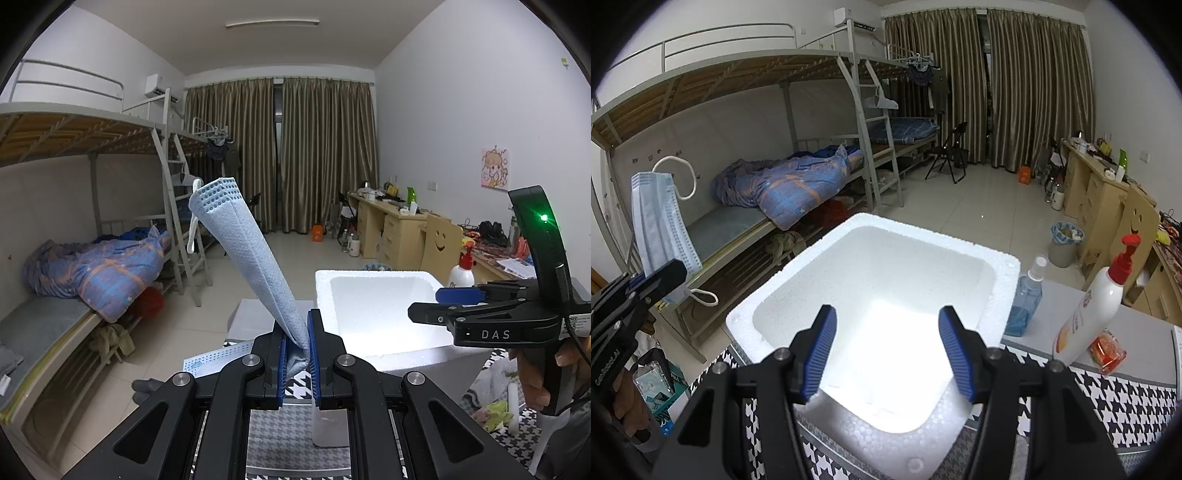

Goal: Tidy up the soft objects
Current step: 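Move the left gripper over the foam box and open it to drop the mask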

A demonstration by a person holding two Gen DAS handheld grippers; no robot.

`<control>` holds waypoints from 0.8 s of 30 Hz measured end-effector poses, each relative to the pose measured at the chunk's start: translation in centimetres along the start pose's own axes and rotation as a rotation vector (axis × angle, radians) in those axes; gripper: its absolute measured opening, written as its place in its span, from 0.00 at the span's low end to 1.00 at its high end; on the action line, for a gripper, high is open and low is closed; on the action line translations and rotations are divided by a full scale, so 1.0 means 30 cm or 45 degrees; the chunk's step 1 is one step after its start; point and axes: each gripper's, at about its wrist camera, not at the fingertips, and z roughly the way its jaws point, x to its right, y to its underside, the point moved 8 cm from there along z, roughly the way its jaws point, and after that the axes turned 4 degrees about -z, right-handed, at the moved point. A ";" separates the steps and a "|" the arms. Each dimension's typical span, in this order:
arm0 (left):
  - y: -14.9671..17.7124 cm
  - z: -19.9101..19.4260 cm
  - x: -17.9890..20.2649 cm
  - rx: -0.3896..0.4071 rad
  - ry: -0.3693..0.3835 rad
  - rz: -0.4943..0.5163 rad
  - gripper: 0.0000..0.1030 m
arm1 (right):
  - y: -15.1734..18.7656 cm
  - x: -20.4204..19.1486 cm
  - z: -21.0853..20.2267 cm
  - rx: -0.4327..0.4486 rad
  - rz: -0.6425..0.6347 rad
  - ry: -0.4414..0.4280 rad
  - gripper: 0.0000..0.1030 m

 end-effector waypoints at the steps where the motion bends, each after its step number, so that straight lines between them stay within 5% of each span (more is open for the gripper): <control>1: -0.001 0.003 -0.003 0.002 0.001 0.001 0.11 | 0.001 0.001 -0.004 0.003 -0.001 0.001 0.61; 13: -0.032 0.004 0.042 0.025 0.055 0.032 0.11 | -0.016 0.001 -0.090 0.105 -0.039 0.083 0.91; 24: -0.059 0.011 0.136 0.036 0.129 0.081 0.11 | 0.002 0.056 -0.168 0.154 -0.011 0.133 0.93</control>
